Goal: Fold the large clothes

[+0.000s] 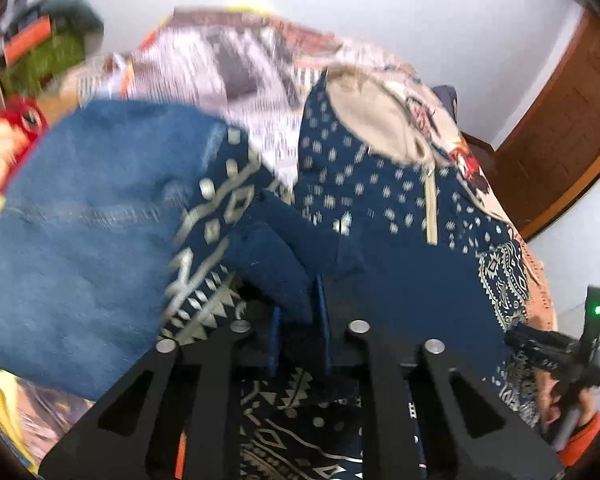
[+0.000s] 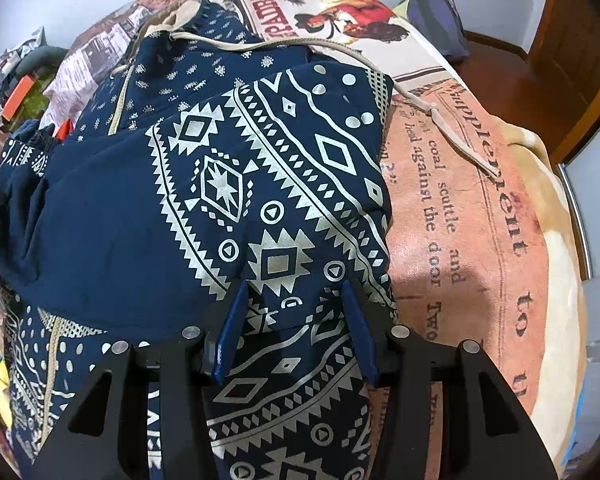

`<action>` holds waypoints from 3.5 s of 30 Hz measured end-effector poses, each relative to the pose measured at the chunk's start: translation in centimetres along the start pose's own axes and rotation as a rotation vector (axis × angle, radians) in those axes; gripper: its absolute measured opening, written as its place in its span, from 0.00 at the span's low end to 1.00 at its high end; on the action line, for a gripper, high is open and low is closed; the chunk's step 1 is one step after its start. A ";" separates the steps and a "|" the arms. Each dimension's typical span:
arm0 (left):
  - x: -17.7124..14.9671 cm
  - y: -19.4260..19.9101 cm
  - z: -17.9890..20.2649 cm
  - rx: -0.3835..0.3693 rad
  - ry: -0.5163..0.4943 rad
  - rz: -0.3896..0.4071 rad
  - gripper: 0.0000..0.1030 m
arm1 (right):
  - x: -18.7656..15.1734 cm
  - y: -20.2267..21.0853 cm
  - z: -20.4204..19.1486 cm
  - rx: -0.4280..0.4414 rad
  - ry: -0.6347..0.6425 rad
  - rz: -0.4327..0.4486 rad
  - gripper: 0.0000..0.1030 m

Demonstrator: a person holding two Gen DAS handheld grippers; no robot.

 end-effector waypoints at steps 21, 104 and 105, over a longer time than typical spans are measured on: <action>-4.2 3.4 -6.3 0.236 -0.100 0.050 0.51 | -0.7 0.2 -0.5 -0.060 0.045 0.001 0.44; 6.5 -0.3 8.0 -0.105 -0.223 -0.073 0.07 | 10.8 9.7 -10.0 0.092 0.273 0.308 0.05; 5.3 0.2 7.8 -0.111 -0.235 -0.088 0.07 | 9.5 9.9 -10.1 0.094 0.278 0.301 0.05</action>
Point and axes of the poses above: each gripper's, at about its wrist camera, not at the fingertips, and y roughly against the way its jaws point, z to its right, x to its top, the point moved 7 cm from there along -y, roughly the way its jaws point, and after that the axes turned 2 degrees about -z, right-handed, at the moved point
